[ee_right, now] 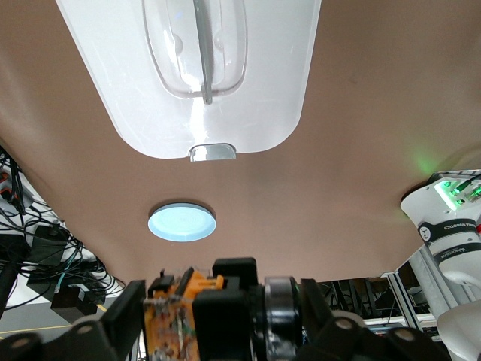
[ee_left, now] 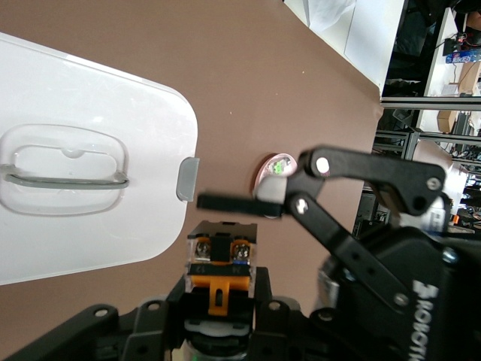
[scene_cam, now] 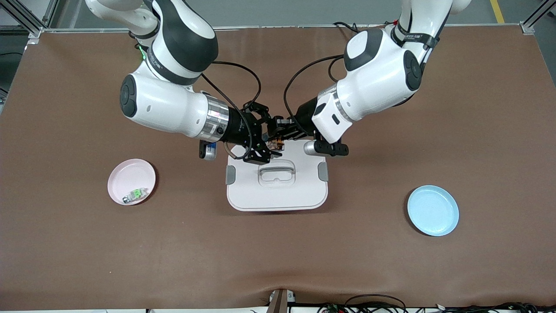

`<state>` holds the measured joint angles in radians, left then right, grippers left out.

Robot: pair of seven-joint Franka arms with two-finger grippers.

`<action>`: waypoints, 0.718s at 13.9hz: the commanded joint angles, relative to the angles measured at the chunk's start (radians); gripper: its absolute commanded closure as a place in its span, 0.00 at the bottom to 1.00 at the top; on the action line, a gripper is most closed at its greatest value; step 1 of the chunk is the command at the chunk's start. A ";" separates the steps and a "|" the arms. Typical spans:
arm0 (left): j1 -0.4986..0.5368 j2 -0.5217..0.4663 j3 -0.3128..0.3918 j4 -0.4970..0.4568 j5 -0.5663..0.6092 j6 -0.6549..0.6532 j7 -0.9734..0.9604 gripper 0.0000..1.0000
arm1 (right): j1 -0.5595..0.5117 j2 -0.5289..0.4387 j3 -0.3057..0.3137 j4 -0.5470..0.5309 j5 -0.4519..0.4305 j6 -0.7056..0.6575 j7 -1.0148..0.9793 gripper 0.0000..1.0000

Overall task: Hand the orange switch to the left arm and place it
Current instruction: 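Grasp the orange switch with the left gripper above the box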

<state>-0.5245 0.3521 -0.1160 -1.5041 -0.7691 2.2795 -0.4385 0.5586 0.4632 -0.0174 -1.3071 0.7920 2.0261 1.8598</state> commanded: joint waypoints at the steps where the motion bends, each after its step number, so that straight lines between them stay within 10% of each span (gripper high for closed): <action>1: -0.006 0.002 -0.001 0.015 -0.024 0.008 -0.003 0.95 | 0.009 0.015 -0.004 0.022 -0.014 0.006 0.019 0.00; 10: 0.055 -0.038 0.006 0.004 -0.007 -0.082 -0.009 0.95 | 0.011 0.015 -0.004 0.022 -0.017 0.006 0.010 0.00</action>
<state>-0.5063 0.3479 -0.1130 -1.4997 -0.7692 2.2634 -0.4415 0.5589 0.4695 -0.0169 -1.3070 0.7907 2.0285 1.8595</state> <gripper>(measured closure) 0.656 0.000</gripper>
